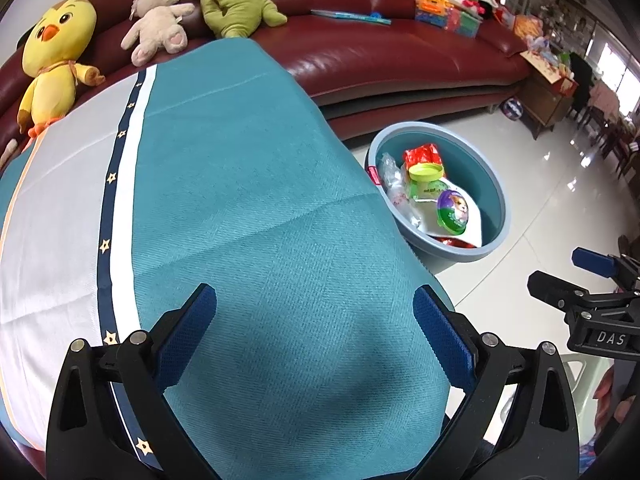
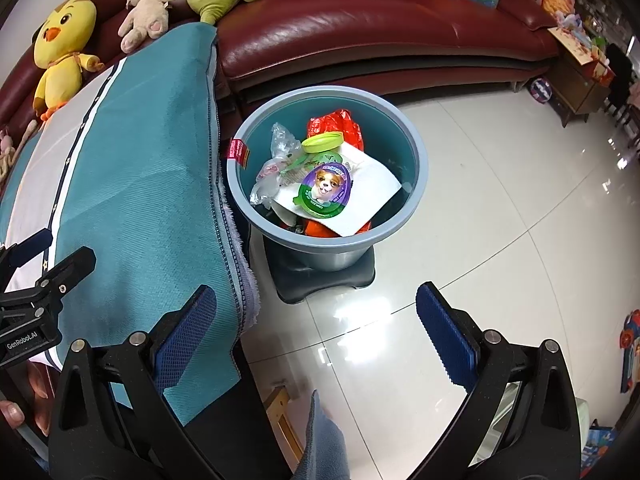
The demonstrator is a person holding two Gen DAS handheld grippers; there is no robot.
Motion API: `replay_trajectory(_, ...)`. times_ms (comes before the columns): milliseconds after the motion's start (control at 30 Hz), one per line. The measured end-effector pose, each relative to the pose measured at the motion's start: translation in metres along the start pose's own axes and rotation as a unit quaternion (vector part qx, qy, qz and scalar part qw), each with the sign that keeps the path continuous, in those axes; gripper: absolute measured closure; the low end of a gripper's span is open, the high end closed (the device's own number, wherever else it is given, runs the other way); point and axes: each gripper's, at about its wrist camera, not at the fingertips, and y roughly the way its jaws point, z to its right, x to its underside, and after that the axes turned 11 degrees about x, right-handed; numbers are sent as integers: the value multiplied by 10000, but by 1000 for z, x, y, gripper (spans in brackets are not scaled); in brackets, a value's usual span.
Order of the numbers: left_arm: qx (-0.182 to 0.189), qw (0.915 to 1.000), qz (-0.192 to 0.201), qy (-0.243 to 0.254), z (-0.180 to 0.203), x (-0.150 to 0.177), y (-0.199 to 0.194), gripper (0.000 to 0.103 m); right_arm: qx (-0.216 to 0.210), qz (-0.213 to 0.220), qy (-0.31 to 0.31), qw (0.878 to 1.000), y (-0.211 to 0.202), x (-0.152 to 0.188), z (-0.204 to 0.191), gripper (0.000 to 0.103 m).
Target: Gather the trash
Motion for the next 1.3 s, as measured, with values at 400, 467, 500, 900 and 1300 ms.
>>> replay_trajectory(400, -12, 10000, -79, 27, 2, 3, 5, 4, 10, -63, 61, 10000, 7, 5, 5, 7)
replay_trajectory(467, -10, 10000, -93, 30, 2, 2, 6, 4, 13, -73, 66, 10000, 8, 5, 5, 7)
replay_trajectory(500, -18, 9999, -94, 40, 3, 2, 6, 4, 9, -77, 70, 9999, 8, 4, 5, 7)
replay_trajectory(900, -60, 9999, -147, 52, 5, 5, 10, 4, -7, -126, 91, 9999, 13, 7, 4, 7)
replay_trajectory(1300, -77, 9997, -204, 61, 6, 7, 13, 4, 12, -147, 89, 9999, 18, 8, 4, 7)
